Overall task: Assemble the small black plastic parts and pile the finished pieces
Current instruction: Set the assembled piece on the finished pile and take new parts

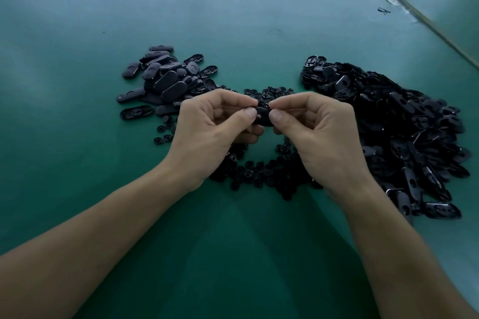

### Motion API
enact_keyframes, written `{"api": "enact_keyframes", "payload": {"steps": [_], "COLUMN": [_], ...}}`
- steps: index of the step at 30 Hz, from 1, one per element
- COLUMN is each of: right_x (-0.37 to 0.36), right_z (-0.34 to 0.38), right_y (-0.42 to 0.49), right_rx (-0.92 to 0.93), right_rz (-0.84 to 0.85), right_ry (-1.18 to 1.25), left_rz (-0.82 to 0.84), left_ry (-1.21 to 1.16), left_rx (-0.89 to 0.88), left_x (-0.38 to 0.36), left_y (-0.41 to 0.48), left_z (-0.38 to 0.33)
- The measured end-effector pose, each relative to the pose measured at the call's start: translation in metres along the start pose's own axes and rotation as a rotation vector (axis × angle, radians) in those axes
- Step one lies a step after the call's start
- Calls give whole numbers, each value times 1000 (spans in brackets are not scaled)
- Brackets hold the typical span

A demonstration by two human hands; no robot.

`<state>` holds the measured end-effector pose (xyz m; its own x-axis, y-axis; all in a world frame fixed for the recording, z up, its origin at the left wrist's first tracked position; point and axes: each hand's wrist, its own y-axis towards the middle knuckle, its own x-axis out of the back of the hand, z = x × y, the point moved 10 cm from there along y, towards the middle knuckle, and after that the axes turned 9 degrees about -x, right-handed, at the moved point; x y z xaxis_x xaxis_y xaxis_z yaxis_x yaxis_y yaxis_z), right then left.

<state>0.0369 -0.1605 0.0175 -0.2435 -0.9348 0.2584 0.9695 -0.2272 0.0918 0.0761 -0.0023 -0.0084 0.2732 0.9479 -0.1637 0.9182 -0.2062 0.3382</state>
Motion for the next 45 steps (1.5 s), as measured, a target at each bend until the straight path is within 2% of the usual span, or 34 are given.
{"api": "enact_keyframes", "payload": {"steps": [8,12,14,17,19,24,29,36,41,45], "right_x": [-7,-11,-5,14,21,13,0,2,9,16], "right_z": [-1,0,1,5,5,-7,-3,-2,12,15], "right_y": [0,-3,-4,-5,-5,-2,-4,-3,-7,-9], "right_rx": [-13,-14,0,58,50,-38,-49,3,108,108], "right_rz": [38,60,9,-184,-248,-191,-197,-234,-276,-278], "right_ry": [150,148,45,-289,-455,-767,-863,-798,-523,-281], "left_rz": [60,32,19,33,41,42,52,48,20,25], "left_ry": [-25,-29,-18,-31,-54,-59,-30,-31,-49,-32], "left_rx": [13,-4,-26,-33,-26,-9,4,6,6,-5], "left_x": [-6,-3,-3,-4,-5,-6,-6,-4,-2,-2], "left_y": [-1,0,1,0,-1,-1,1,1,0,0], "left_z": [-2,-5,-7,-8,-7,-6,-3,-1,-3,-3]}}
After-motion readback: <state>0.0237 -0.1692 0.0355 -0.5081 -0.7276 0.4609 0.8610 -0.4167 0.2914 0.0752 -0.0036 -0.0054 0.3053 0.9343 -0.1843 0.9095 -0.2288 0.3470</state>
